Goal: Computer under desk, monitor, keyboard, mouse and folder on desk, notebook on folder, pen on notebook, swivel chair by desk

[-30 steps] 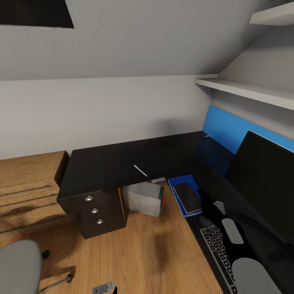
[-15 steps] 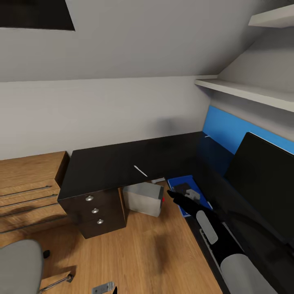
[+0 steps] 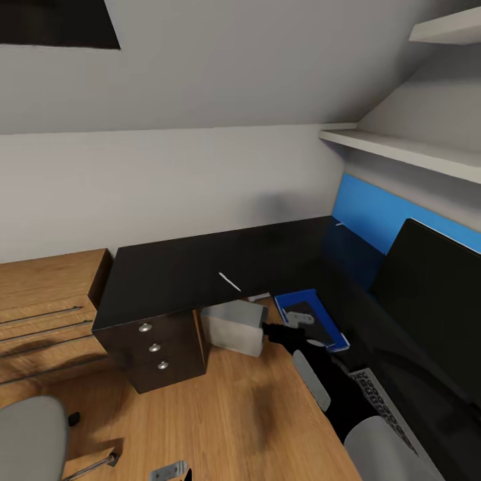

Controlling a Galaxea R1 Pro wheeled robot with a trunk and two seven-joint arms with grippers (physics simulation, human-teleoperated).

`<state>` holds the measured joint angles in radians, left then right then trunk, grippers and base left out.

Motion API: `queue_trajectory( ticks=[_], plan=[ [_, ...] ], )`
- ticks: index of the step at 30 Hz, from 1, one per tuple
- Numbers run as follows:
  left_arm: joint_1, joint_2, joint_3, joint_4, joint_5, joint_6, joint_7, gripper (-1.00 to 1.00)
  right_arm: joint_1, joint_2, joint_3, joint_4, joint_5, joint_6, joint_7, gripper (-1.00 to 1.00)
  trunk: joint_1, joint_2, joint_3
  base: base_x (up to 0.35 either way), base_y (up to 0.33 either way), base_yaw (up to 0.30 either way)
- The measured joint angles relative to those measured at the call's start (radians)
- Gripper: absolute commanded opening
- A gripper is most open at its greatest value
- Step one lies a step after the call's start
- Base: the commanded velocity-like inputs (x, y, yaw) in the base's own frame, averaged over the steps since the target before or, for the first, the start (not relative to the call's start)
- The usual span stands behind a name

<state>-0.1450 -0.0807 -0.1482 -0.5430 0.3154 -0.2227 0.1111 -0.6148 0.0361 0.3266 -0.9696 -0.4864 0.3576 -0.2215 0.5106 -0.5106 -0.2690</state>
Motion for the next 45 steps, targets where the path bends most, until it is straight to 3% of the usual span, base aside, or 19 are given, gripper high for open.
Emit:
queue_trajectory(
  ticks=[1, 3, 9, 21, 35, 45],
  plan=[
    [0.0, 0.0, 0.0, 0.0, 0.0, 0.0, 0.0, 1.0, 0.0, 0.001, 0.033, -0.003, 0.012, -0.001, -0.008, 1.0, 0.0, 0.0, 0.0, 0.274, 0.0, 0.0],
    [0.0, 0.001, 0.0, 0.0, 0.0, 0.0, 0.0, 1.0, 0.0, 0.002, 0.061, -0.012, 0.022, -0.002, -0.016, 1.0, 0.0, 0.0, 0.0, 0.29, 0.0, 0.0],
    [0.0, 0.001, 0.0, 0.0, 0.0, 0.0, 0.0, 1.0, 0.002, 0.004, 0.086, -0.074, 0.022, -0.001, -0.023, 1.0, 0.0, 0.0, 0.0, 0.195, 0.0, 0.0],
    [0.0, 0.002, 0.001, 0.0, 0.0, 0.0, 0.0, 1.0, 0.005, 0.003, 0.089, -0.098, -0.028, -0.005, -0.025, 1.0, 0.0, 0.0, 0.0, 0.044, 0.0, 0.191],
    [0.0, 0.002, 0.0, -0.001, 0.0, 0.0, 0.0, 1.0, 0.005, -0.003, 0.09, -0.098, -0.027, -0.041, -0.024, 1.0, 0.0, 0.0, -0.002, 0.016, 0.0, 0.277],
    [0.0, 0.001, 0.0, 0.0, 0.0, 0.001, 0.0, 1.0, 0.005, -0.016, 0.089, -0.094, -0.024, -0.044, -0.022, 1.0, 0.0, 0.0, -0.006, 0.253, 0.0, 0.171]
  ],
)
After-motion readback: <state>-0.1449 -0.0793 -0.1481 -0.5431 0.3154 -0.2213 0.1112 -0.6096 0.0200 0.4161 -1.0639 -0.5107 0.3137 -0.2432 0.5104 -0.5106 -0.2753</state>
